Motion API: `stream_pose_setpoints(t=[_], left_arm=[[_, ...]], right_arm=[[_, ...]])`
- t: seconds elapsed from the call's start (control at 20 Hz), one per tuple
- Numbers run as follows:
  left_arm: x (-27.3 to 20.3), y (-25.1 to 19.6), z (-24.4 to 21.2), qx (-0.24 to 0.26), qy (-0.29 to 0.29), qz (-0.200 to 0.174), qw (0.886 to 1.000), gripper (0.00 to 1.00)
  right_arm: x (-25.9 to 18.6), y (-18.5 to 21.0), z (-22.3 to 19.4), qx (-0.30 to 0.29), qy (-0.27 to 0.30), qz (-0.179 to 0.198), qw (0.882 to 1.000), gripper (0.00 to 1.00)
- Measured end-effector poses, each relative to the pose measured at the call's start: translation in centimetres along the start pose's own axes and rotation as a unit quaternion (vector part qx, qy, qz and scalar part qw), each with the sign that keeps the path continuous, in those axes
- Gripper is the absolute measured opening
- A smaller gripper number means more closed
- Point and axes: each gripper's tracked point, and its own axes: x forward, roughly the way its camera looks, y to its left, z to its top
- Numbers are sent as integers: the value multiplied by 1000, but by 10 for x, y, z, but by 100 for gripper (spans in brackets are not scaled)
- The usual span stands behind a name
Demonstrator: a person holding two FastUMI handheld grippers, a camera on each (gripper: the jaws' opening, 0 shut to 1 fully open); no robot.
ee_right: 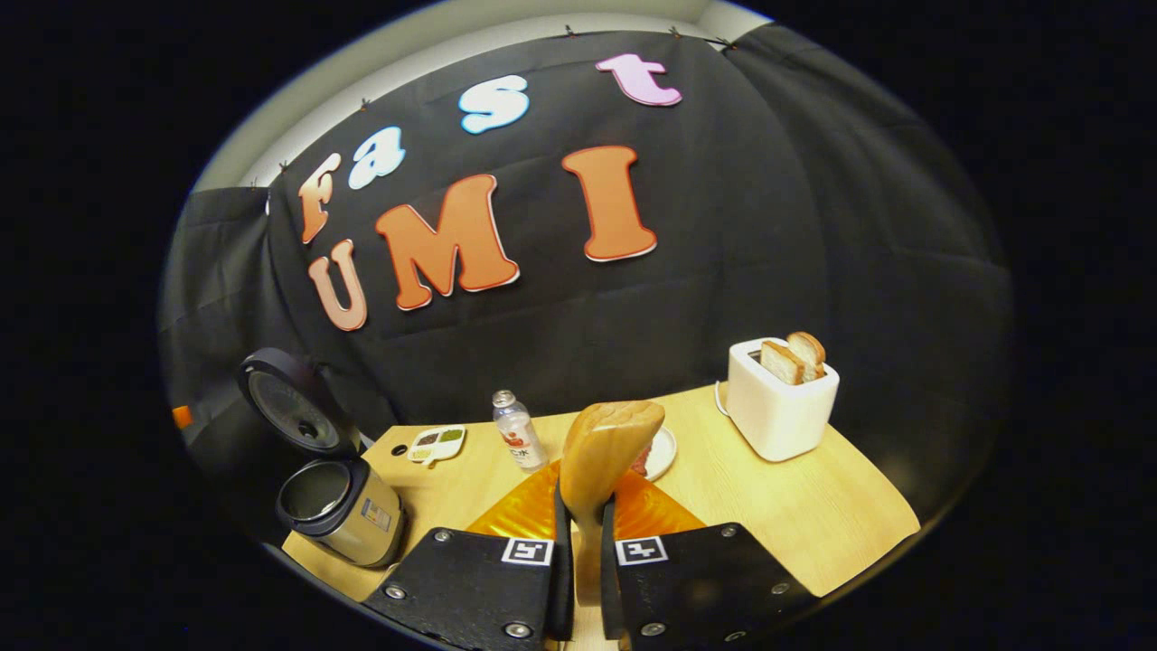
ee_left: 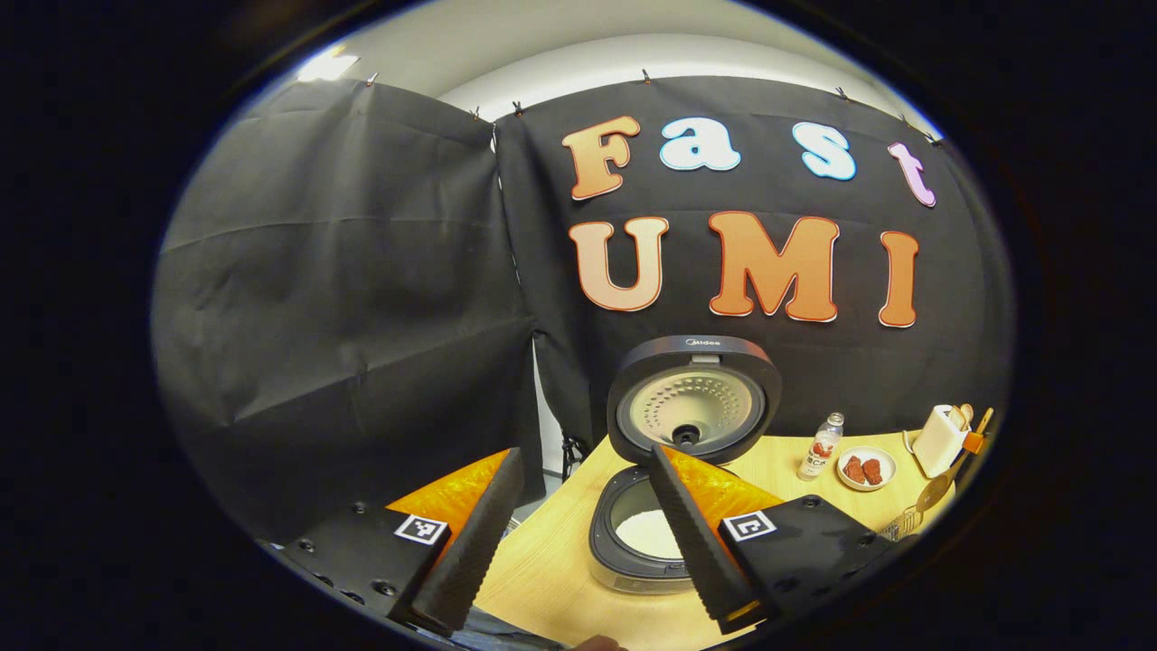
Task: Close the left gripper, press the button to open the rice cooker; take a wooden spoon from the chopstick holder with the right hand, scoop a spoonful of rice and pour it into the rice cooker, then put the wooden spoon back into the chopstick holder.
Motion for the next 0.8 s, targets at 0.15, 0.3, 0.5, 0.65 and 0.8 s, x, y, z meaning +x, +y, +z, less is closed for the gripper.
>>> stream_pose_setpoints(t=[0.15, 0.3, 0.5, 0.65, 0.8], left_arm=[[-8, 0, 1, 2, 2, 6, 1000, 90], [-15, 4, 12, 6, -5, 14, 1000, 90], [-17, 3, 16, 4, -5, 16, 1000, 90], [-15, -5, 15, 9, -3, 12, 1000, 90], [-10, -14, 15, 13, -1, 5, 1000, 90]], right_arm=[[5, -20, -17, -5, 7, -18, 1000, 11], [10, -35, -40, -5, 28, -31, 999, 11], [20, -44, -74, 10, 61, -49, 997, 11], [20, -48, -90, 21, 79, -62, 995, 11], [20, -52, -105, 34, 106, -68, 991, 12]])
